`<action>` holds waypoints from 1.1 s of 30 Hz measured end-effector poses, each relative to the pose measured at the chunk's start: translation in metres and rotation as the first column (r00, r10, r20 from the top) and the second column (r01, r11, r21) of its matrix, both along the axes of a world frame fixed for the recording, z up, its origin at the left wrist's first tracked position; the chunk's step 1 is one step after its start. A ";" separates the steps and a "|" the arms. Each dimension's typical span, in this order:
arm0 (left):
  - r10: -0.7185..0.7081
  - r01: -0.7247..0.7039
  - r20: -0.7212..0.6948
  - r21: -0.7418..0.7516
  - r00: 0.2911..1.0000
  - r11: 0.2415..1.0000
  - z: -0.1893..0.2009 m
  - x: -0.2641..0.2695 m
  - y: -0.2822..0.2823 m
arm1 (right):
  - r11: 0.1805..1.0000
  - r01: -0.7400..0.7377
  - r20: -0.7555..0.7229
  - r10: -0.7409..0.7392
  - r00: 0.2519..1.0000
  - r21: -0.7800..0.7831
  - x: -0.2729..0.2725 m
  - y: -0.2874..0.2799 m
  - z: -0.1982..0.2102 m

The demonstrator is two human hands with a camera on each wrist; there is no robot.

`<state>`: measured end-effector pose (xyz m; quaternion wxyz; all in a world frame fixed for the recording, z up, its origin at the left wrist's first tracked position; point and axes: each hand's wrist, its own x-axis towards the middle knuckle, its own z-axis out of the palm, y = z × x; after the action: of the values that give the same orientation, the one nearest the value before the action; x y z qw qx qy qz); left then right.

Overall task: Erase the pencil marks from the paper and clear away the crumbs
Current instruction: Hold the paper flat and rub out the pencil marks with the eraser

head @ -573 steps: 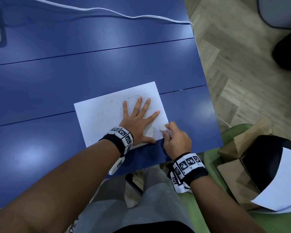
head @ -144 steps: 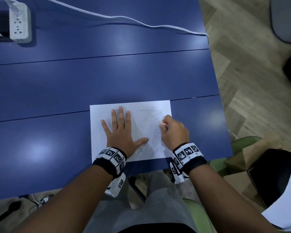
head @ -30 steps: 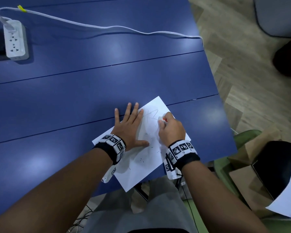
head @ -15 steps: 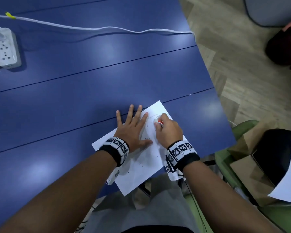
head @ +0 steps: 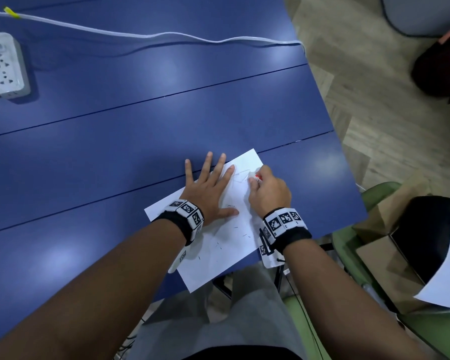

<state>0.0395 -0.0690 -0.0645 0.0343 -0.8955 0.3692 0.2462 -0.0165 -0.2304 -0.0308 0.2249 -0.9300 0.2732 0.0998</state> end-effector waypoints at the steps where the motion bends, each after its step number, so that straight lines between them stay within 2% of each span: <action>1: 0.000 0.000 0.003 0.002 1.000 1.000 0.000 0.000 0.000 | 1.000 0.024 0.009 -0.024 1.000 0.006 0.001 0.000 0.000; 2: 0.001 -0.001 0.007 0.008 1.000 1.000 0.000 0.000 0.000 | 1.000 0.009 0.007 -0.009 1.000 0.014 0.000 0.004 0.001; 5: 0.007 -0.007 0.023 0.010 1.000 1.000 -0.001 -0.001 -0.001 | 0.984 -0.177 -0.051 0.176 0.983 0.000 -0.005 0.019 0.004; 6: 0.007 -0.007 0.021 0.012 1.000 1.000 -0.001 0.000 -0.002 | 0.983 -0.186 -0.056 0.185 0.981 -0.014 -0.003 0.017 0.003; 10: 0.004 -0.004 -0.002 0.016 1.000 1.000 0.000 0.001 -0.001 | 0.999 -0.028 -0.010 0.028 1.000 -0.022 0.009 -0.003 0.001; 14: 0.013 -0.013 -0.002 0.007 1.000 1.000 0.000 -0.001 -0.001 | 0.975 -0.222 -0.057 0.222 0.973 -0.003 -0.003 0.014 0.005; 15: 0.012 -0.012 -0.003 0.005 1.000 1.000 0.000 0.000 -0.001 | 0.974 -0.228 -0.059 0.227 0.972 -0.011 -0.003 0.011 0.004; 19: 0.008 -0.008 -0.010 0.011 1.000 1.000 0.000 0.001 -0.001 | 0.998 -0.054 -0.017 0.054 0.998 -0.016 0.004 -0.009 0.002; 23: 0.006 -0.006 -0.012 0.016 1.000 1.000 -0.001 0.001 -0.001 | 0.986 -0.165 -0.033 0.164 0.986 -0.005 -0.008 -0.002 0.003; 28: 0.010 -0.010 -0.022 0.015 1.000 1.000 -0.001 0.000 -0.001 | 0.996 -0.085 -0.011 0.085 0.996 -0.012 -0.010 -0.007 0.002; 33: 0.013 -0.013 -0.024 0.008 1.000 1.000 0.000 0.002 -0.001 | 0.991 -0.137 -0.018 0.137 0.990 -0.005 -0.008 -0.005 0.001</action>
<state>0.0417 -0.0703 -0.0641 0.0316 -0.8947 0.3629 0.2585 -0.0246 -0.2358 -0.0295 0.2123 -0.9463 0.2110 0.1223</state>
